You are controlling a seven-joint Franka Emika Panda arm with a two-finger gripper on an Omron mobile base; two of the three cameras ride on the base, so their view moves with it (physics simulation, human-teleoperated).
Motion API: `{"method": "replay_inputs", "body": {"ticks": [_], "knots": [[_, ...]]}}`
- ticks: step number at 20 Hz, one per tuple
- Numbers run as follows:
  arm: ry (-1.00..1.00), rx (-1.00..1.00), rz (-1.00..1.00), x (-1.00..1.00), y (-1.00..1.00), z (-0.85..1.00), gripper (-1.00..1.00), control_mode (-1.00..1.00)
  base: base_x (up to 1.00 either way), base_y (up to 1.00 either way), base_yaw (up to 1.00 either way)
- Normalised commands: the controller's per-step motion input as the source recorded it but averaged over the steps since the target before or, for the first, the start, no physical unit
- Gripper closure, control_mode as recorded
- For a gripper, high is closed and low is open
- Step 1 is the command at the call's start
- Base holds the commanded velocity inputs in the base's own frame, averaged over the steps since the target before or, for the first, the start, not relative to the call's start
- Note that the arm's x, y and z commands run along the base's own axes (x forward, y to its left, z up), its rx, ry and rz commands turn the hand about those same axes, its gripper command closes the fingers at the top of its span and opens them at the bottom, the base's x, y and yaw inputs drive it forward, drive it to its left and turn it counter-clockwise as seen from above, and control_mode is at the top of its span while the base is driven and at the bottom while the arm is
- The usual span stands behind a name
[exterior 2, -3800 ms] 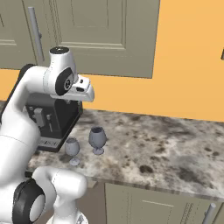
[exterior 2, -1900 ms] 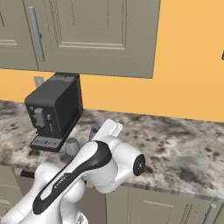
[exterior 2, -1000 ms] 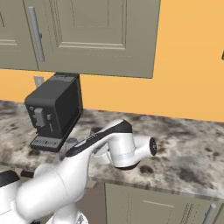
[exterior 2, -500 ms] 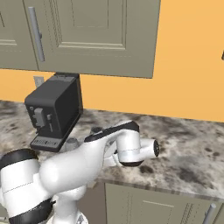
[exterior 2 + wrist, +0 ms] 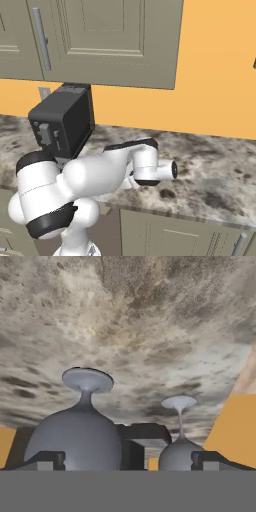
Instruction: Retrieve the wine glasses from the counter and place one next to each plate.
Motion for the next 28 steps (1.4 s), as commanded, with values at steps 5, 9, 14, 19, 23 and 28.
{"method": "replay_inputs", "body": {"ticks": [5, 9, 14, 19, 23, 28], "knots": [[0.0, 0.06, 0.0, 0.2, 0.11, -0.27, -1.0, -1.0, 0.0, 0.0, 0.0], [0.01, 0.14, 0.0, 0.27, 0.2, -0.25, -1.0, -1.0, 0.0, 0.0, 0.0], [0.01, 0.14, 0.0, 0.27, 0.14, -0.19, -1.0, -1.0, 0.0, 0.0, 0.0], [0.0, 0.06, 0.0, 0.15, 0.06, -0.17, -1.0, -1.0, 0.0, 0.0, 0.0], [0.03, 0.02, -0.01, 0.11, 0.01, -0.09, -1.0, -1.0, 0.0, 0.0, 0.0], [0.04, 0.0, -0.02, 0.26, 0.03, 0.0, -1.0, -1.0, 0.0, 0.0, 0.0]]}}
